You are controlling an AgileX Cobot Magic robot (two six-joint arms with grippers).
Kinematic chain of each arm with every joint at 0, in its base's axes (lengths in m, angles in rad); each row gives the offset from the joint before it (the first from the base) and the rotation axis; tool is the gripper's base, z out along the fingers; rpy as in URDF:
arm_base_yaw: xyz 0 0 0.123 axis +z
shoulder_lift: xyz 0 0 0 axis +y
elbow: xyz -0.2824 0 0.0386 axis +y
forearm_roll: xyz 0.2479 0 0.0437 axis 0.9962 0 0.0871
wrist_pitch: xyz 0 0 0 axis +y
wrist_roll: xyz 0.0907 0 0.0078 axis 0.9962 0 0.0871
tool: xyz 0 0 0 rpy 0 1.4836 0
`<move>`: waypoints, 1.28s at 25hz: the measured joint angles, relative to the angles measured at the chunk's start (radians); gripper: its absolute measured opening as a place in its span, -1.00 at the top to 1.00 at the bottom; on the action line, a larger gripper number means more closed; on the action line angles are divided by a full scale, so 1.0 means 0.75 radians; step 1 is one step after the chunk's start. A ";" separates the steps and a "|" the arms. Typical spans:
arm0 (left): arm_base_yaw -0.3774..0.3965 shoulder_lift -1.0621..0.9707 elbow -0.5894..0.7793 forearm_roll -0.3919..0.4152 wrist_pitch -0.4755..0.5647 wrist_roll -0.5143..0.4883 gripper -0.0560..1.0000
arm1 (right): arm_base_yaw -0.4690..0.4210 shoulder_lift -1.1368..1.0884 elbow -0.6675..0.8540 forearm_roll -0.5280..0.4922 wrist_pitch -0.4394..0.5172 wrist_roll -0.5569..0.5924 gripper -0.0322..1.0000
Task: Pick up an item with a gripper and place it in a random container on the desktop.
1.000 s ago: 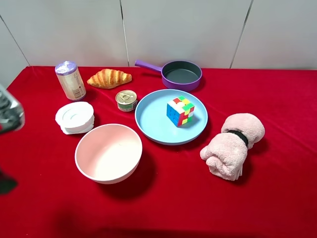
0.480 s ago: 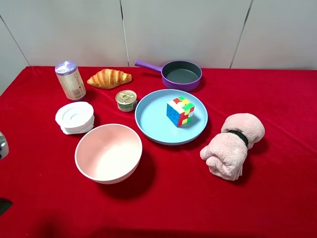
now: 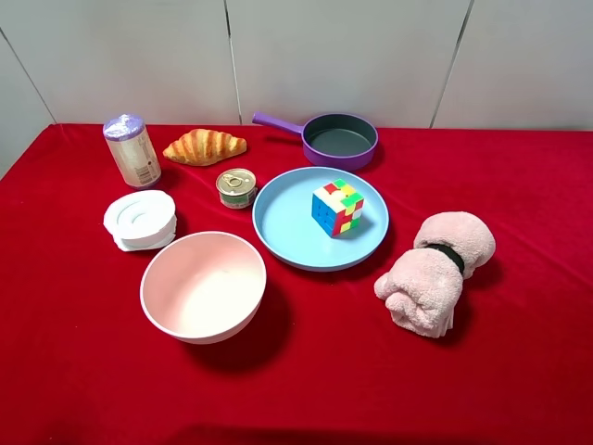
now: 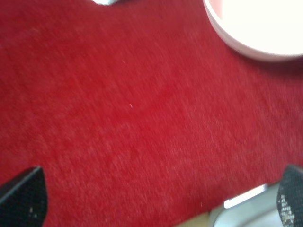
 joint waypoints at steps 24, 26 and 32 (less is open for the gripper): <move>0.157 -0.476 0.004 -0.004 0.003 0.000 -0.92 | 0.000 0.000 0.000 0.001 0.000 0.000 -0.41; 0.157 -0.476 0.004 -0.004 0.003 0.000 -0.92 | 0.000 0.000 0.000 0.001 0.000 0.000 -0.41; 0.157 -0.476 0.004 -0.004 0.003 0.000 -0.92 | 0.000 0.000 0.000 0.001 0.000 0.000 -0.41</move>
